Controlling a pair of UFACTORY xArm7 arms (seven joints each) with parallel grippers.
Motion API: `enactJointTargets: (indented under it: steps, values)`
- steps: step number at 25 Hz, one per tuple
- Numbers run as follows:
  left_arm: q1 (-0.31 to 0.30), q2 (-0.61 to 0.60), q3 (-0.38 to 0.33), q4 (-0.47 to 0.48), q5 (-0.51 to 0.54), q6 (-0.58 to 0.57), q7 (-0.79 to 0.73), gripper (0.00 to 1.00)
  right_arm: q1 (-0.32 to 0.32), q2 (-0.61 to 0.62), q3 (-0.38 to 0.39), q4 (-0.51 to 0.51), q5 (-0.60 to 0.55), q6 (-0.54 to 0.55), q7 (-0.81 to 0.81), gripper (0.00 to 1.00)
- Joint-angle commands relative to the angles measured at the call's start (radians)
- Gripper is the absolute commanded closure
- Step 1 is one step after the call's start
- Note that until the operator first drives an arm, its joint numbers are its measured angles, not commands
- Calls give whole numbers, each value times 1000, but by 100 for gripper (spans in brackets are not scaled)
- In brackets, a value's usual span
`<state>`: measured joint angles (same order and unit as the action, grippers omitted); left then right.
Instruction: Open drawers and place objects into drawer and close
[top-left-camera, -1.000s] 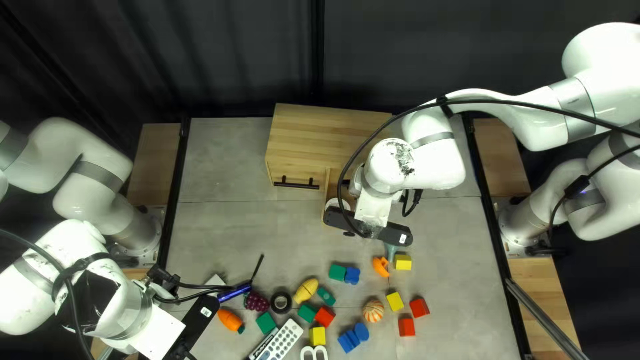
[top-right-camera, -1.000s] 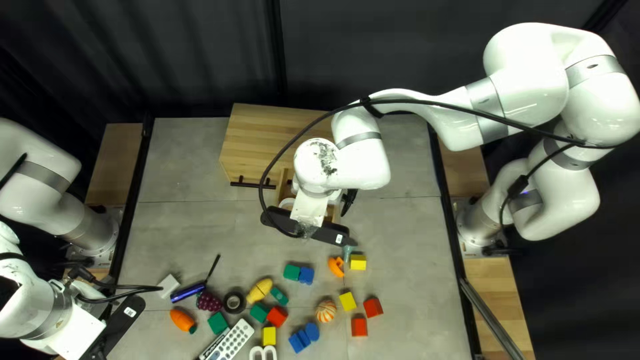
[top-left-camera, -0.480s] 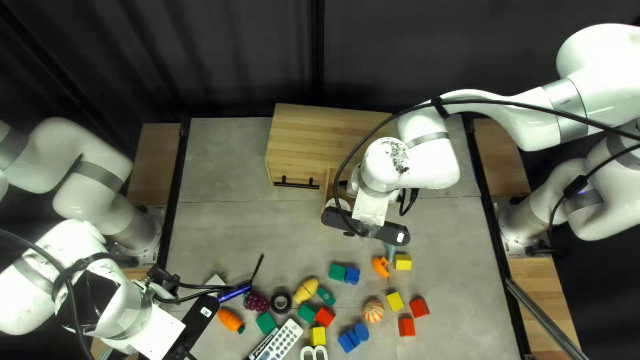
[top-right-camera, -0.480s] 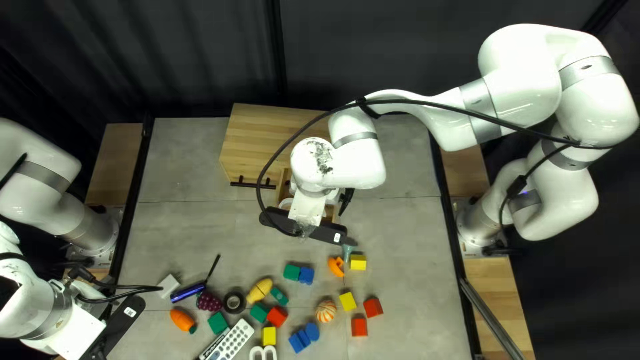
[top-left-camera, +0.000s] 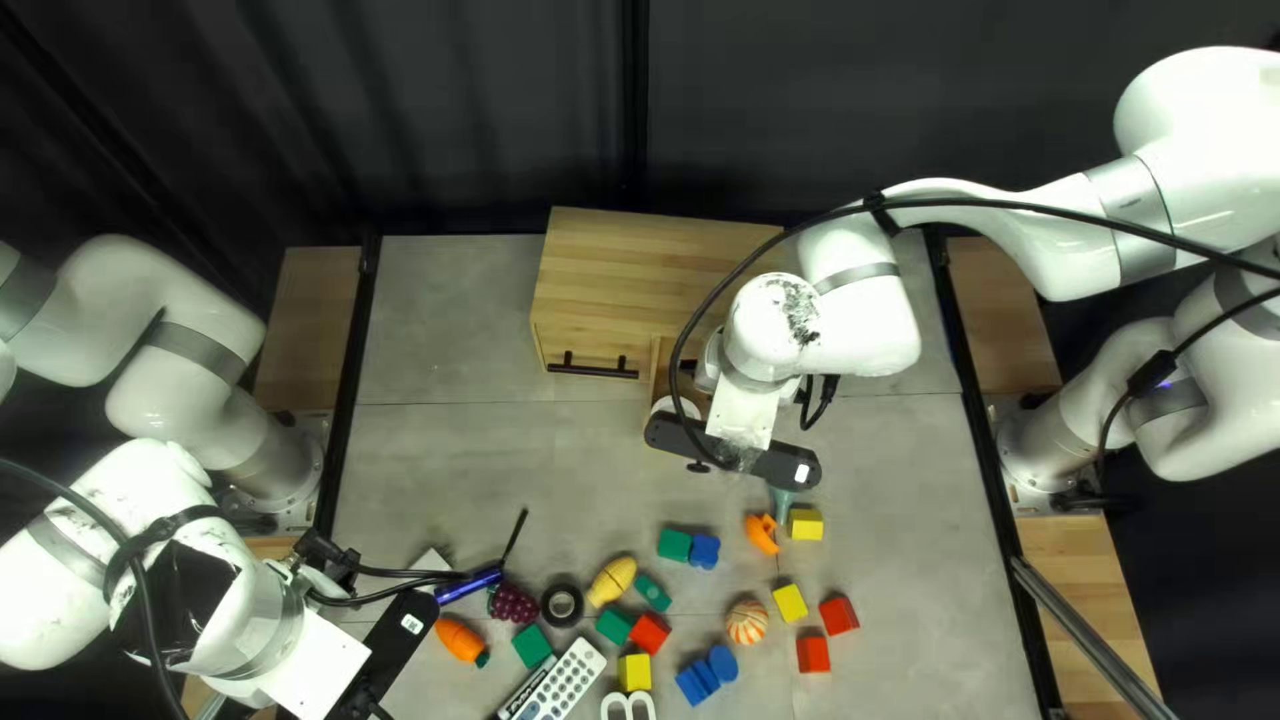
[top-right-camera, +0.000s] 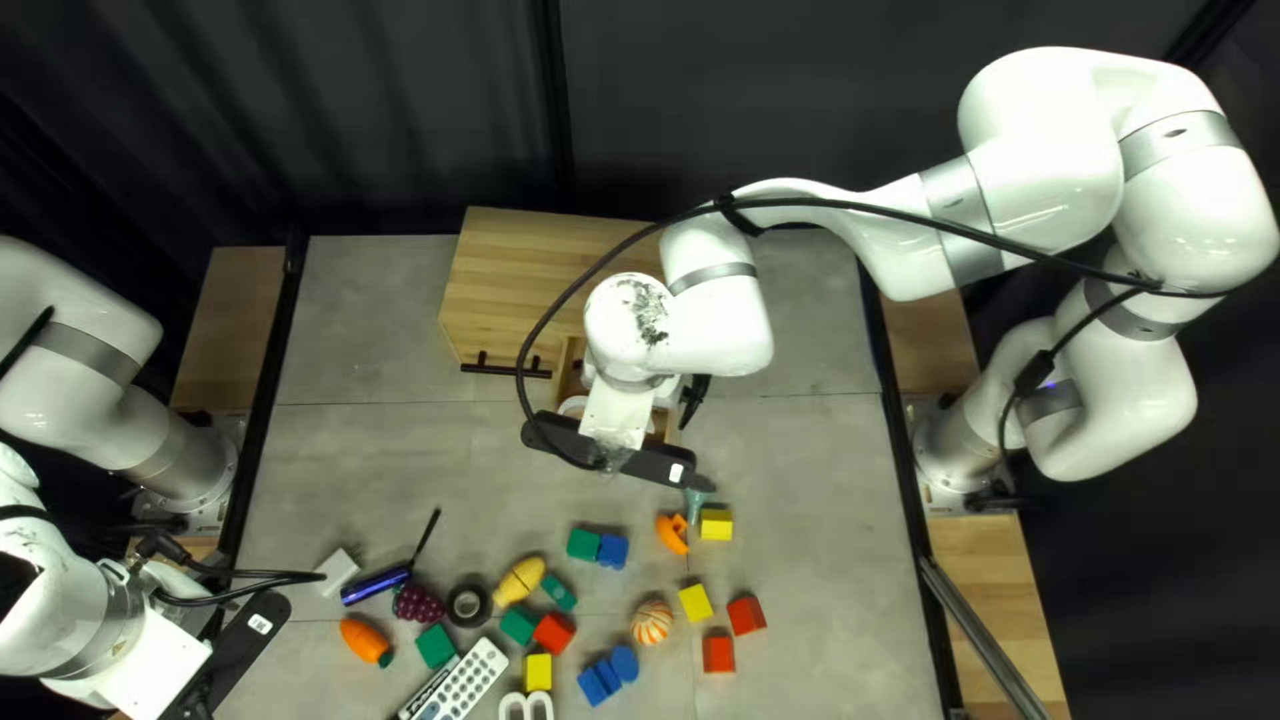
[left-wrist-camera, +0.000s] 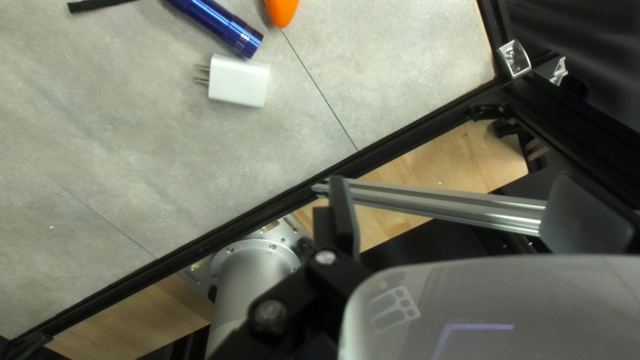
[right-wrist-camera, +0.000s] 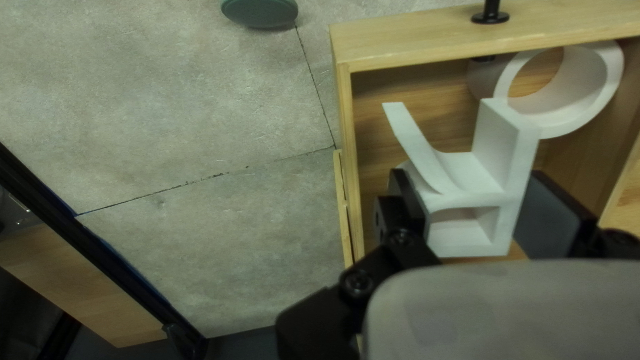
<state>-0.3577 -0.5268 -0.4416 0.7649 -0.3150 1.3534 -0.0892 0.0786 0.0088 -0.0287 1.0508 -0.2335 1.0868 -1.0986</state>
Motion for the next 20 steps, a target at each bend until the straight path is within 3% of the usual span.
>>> enactJointTargets:
  steps: [1,20]
  values:
    - [0,0,0,0,0,0,0,0,-1,-2,-1,-9,2,-8,1,100]
    - [0,0,0,0,0,0,0,0,-9,-11,-9,-50,1,-40,3,100]
